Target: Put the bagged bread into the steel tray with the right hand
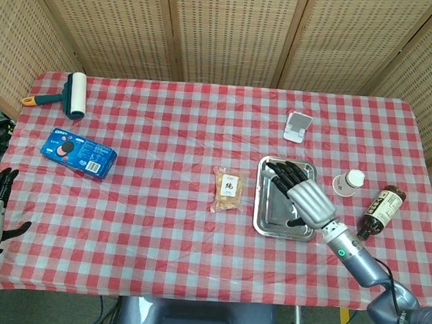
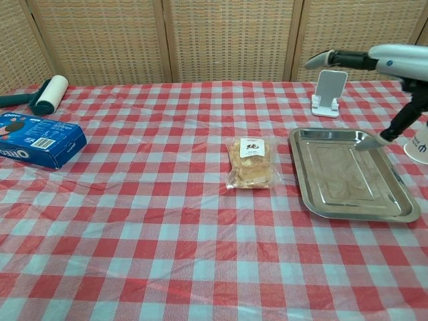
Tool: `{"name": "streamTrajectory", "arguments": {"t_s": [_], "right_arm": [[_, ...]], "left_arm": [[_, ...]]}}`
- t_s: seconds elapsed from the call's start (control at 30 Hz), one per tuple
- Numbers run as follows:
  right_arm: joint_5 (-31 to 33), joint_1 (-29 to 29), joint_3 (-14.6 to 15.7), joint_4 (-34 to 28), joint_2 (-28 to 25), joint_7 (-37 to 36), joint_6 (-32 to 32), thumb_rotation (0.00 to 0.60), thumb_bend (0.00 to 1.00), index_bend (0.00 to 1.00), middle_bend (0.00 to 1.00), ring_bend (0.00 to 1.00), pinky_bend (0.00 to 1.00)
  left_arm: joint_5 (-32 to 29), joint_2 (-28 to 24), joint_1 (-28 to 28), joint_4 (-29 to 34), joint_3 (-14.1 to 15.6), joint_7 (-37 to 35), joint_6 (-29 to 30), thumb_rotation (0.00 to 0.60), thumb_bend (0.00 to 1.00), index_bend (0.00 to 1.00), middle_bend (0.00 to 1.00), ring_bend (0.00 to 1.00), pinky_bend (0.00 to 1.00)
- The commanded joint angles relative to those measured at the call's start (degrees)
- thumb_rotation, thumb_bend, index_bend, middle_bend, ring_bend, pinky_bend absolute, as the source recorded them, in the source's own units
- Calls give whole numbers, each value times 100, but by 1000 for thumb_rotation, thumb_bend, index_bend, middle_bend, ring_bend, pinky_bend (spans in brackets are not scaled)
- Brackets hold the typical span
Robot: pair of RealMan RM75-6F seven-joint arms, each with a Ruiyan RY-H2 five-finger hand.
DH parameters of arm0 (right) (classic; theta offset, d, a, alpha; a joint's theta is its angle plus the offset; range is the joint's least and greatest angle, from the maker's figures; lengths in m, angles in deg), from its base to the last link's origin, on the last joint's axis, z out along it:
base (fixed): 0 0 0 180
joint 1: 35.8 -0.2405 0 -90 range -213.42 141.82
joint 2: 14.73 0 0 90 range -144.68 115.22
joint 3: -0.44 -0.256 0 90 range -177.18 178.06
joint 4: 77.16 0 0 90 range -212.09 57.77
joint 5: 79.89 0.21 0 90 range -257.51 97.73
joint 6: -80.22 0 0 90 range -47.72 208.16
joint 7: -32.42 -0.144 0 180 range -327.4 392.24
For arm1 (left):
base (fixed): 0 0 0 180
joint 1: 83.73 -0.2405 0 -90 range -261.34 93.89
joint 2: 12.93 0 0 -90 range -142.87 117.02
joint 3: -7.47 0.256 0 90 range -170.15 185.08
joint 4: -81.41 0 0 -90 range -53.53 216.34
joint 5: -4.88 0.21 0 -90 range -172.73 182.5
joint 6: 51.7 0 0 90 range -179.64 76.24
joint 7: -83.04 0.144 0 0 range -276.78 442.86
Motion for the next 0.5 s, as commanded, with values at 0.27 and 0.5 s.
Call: {"name": "streamTrajectory", "arguments": {"t_s": [0.27, 0.5], "right_arm": [[319, -616, 8, 367, 960, 633, 774, 600, 51, 66, 0, 0, 0], [686, -991, -159, 578, 1302, 1064, 1224, 600, 53, 58, 0, 0, 0]], "left_arm": [[-69, -43, 17, -35, 22, -119, -120, 600, 43, 0, 0, 0, 0], [-121, -66, 45, -65, 10, -225, -201, 600, 42, 0, 0, 0, 0]]}}
